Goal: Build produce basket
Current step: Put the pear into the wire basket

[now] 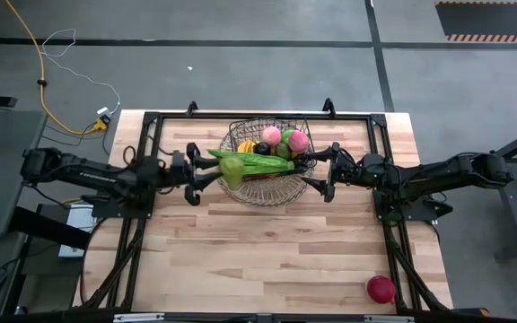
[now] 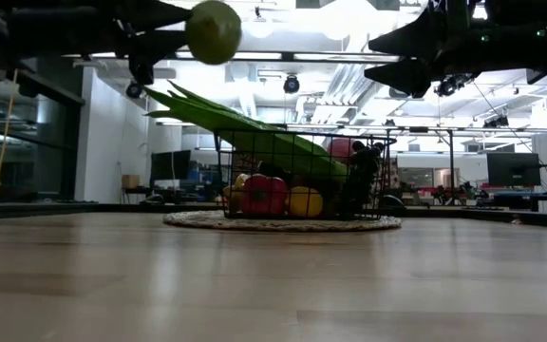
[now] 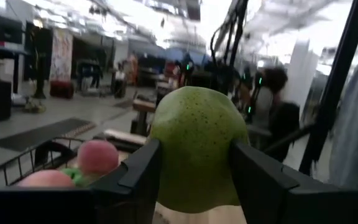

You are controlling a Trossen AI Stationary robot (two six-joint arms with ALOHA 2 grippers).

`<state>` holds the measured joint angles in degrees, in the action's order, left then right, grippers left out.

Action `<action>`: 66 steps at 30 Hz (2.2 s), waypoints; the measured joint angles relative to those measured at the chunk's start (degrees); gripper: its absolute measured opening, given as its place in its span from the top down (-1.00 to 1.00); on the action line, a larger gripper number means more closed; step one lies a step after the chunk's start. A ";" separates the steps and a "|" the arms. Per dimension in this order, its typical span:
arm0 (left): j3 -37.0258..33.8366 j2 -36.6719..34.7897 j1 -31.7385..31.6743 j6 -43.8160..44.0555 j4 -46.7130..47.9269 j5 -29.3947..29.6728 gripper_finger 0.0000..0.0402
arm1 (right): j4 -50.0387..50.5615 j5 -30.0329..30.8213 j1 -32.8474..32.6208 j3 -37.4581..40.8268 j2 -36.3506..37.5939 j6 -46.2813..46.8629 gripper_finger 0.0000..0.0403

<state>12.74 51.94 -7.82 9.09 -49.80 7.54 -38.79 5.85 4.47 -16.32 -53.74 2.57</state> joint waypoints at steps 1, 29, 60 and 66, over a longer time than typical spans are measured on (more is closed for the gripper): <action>0.74 0.32 0.22 -0.48 1.59 -0.01 0.17 | 0.00 -0.02 0.00 0.00 0.00 0.00 -0.83; 1.39 2.23 1.55 -3.30 1.96 2.31 0.17 | 0.33 -0.02 0.00 0.00 0.00 -0.02 -0.83; 48.22 30.84 -18.71 6.39 60.10 10.89 0.17 | 0.21 0.02 0.02 -0.02 0.02 -0.06 -0.83; 49.47 35.37 -22.44 10.25 62.33 4.25 0.17 | 0.39 0.03 0.02 -0.02 0.02 -0.06 -0.83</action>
<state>62.22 87.31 -30.26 19.33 12.53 11.79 -38.39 5.87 4.49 -16.34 -53.71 2.50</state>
